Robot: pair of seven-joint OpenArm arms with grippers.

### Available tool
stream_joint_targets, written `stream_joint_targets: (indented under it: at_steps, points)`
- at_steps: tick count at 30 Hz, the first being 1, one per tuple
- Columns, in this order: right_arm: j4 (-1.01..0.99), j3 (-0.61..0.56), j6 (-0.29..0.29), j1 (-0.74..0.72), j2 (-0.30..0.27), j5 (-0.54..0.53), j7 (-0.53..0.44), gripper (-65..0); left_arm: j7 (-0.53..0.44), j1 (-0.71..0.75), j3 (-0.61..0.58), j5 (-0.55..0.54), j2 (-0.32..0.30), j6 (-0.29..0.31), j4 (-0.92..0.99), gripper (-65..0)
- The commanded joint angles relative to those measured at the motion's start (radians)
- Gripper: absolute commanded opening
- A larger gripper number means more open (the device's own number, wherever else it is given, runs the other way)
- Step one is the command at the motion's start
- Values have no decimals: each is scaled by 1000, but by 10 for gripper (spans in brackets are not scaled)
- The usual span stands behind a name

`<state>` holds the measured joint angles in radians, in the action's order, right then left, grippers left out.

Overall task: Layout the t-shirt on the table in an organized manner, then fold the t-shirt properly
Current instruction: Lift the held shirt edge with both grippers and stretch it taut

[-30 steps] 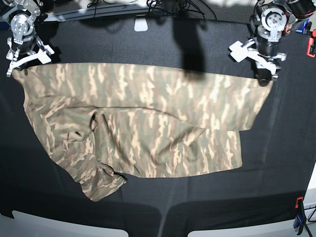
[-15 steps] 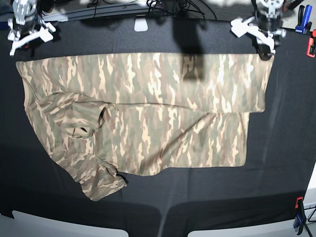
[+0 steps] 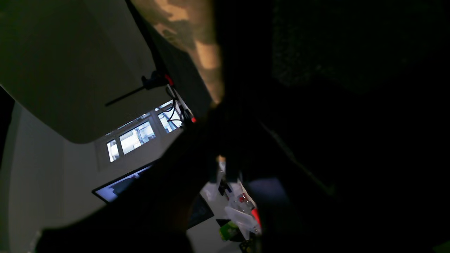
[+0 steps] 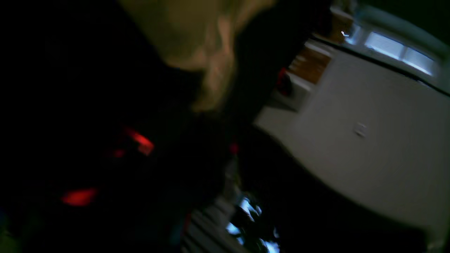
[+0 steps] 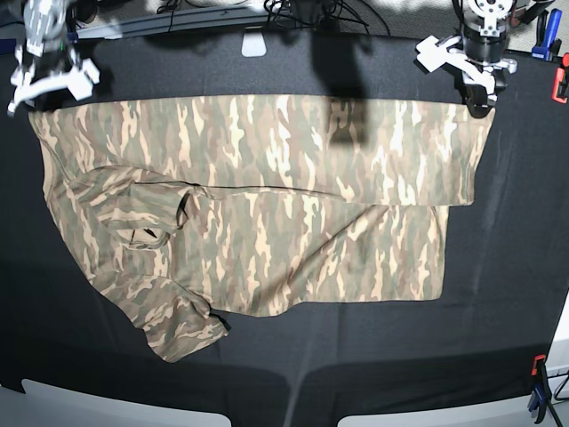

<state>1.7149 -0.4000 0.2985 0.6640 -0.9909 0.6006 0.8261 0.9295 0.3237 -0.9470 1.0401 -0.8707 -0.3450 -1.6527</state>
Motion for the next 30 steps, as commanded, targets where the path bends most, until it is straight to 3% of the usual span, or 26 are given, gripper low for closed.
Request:
stream_joint_targets:
  at_steps: [1,3,6,9,13,19,22,26,30]
  points:
    - [8,7,-11,-6,-10,18,-20,-430,13,0,5,18,-16,-19,-10,-650]
    - [-3,7,-47,-31,5,21,-72,-346,13,0,5,19,-16,-19,-10,-650]
    - [-33,7,-90,-75,23,20,-114,-340,12,0,5,18,-16,-19,-10,-650]
    - [-67,7,-98,-124,37,20,-126,-340,12,0,5,18,-16,-19,-10,-650]
    - [-90,7,-182,-161,43,14,-167,-345,8,0,5,18,-16,-19,-10,-650]
    - [-91,6,-274,-163,56,-73,-187,-446,4,0,5,18,-16,-19,-10,-650]
    - [-90,6,-266,-163,69,-89,-179,-650,4,1,5,18,-16,-19,-10,-650]
    - [-63,5,-248,-151,91,-85,-145,-650,10,1,5,17,-17,-19,-10,-650]
    - [25,5,-219,-82,72,-69,-118,-650,24,13,5,18,-23,-27,-10,-650]
